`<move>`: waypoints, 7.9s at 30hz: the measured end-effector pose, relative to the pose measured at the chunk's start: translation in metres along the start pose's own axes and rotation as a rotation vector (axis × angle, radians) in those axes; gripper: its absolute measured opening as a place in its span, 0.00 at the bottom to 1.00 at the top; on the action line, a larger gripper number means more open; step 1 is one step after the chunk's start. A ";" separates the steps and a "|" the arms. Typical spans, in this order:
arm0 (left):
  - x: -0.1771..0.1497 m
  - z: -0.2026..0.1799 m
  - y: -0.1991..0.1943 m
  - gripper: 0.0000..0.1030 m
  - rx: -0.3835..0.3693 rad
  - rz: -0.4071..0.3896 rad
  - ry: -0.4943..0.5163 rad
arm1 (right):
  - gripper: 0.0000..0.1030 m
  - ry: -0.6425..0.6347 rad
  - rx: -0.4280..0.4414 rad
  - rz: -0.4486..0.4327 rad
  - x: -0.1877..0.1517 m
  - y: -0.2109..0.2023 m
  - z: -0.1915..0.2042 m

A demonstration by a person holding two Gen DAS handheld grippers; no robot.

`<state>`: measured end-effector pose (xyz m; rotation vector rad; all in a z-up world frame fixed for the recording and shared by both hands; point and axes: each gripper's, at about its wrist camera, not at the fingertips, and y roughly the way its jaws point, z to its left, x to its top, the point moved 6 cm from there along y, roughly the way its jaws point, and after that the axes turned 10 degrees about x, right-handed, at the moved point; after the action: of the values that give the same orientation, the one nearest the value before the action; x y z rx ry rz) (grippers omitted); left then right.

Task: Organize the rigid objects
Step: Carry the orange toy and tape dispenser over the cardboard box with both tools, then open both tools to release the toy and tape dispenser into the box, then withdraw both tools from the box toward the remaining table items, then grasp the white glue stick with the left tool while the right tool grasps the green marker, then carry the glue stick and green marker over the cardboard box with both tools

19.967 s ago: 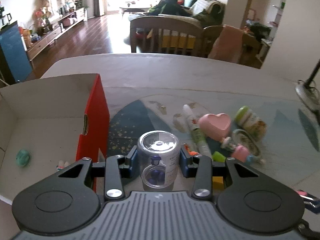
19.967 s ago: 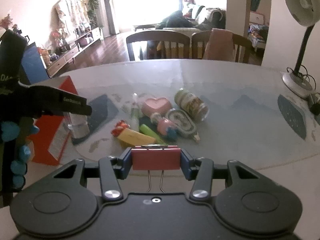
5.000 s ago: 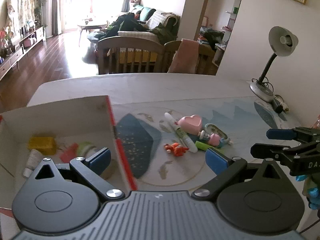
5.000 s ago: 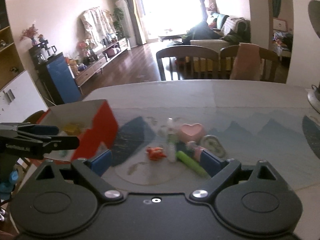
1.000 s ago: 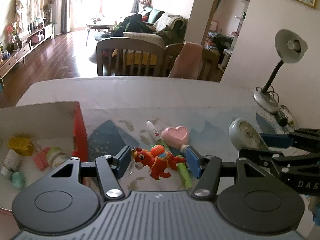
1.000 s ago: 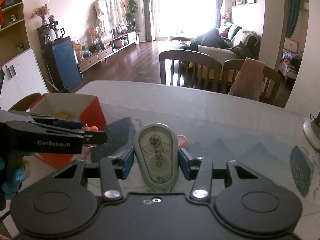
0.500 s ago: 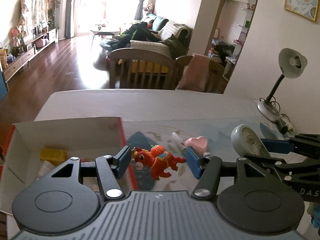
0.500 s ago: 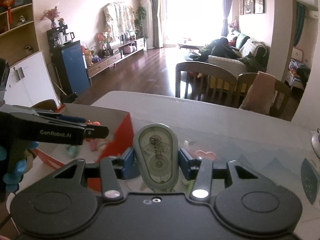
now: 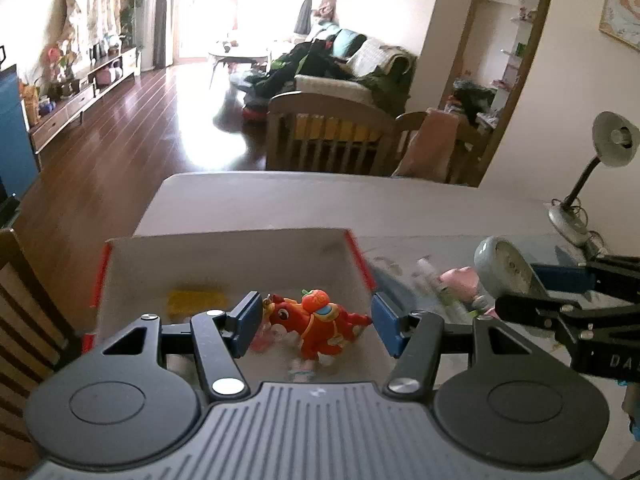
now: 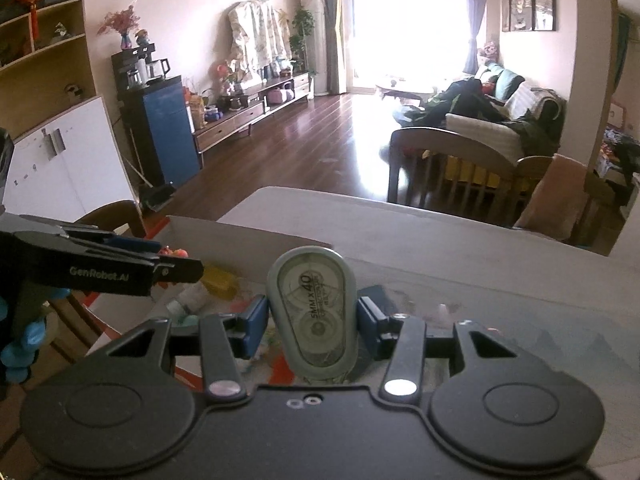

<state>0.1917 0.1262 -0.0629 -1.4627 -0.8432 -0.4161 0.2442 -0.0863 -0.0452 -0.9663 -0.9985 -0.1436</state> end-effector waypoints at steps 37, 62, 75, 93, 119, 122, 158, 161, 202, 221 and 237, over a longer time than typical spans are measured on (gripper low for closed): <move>-0.083 0.088 0.113 0.58 0.032 0.305 0.056 | 0.46 -0.125 0.101 0.342 -0.051 0.169 0.059; -0.083 0.086 0.113 0.58 0.057 0.360 0.055 | 0.54 -0.052 0.140 0.320 -0.043 0.149 0.061; -0.071 0.080 0.070 0.59 0.040 0.255 0.041 | 0.61 -0.003 0.146 0.205 -0.025 0.099 0.062; -0.033 0.038 0.005 0.68 -0.014 0.066 0.058 | 0.83 0.045 0.115 -0.005 -0.013 0.006 0.038; -0.016 -0.107 0.035 0.87 -0.129 0.015 0.090 | 0.87 0.171 -0.109 -0.021 -0.079 -0.046 -0.113; -0.015 -0.126 0.043 0.89 -0.142 0.014 0.086 | 0.87 0.151 -0.125 -0.001 -0.086 -0.041 -0.125; -0.038 -0.244 0.223 0.89 0.101 0.226 0.063 | 0.60 0.109 0.000 0.217 -0.152 0.057 -0.180; -0.039 -0.242 0.231 0.89 0.108 0.233 0.051 | 0.59 0.105 -0.017 0.203 -0.152 0.059 -0.177; -0.050 -0.226 0.201 0.17 0.050 0.193 0.121 | 0.14 0.218 -0.064 0.142 -0.153 0.020 -0.157; -0.032 -0.189 0.103 0.17 -0.022 0.153 0.026 | 0.14 0.219 -0.067 0.009 -0.098 -0.047 -0.118; -0.016 -0.100 0.050 0.17 -0.027 0.096 -0.049 | 0.14 0.170 -0.007 -0.035 -0.049 -0.034 -0.039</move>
<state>0.2411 0.0313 -0.0985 -1.5368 -0.8054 -0.3213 0.2239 -0.1501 -0.0688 -0.9278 -0.8594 -0.2544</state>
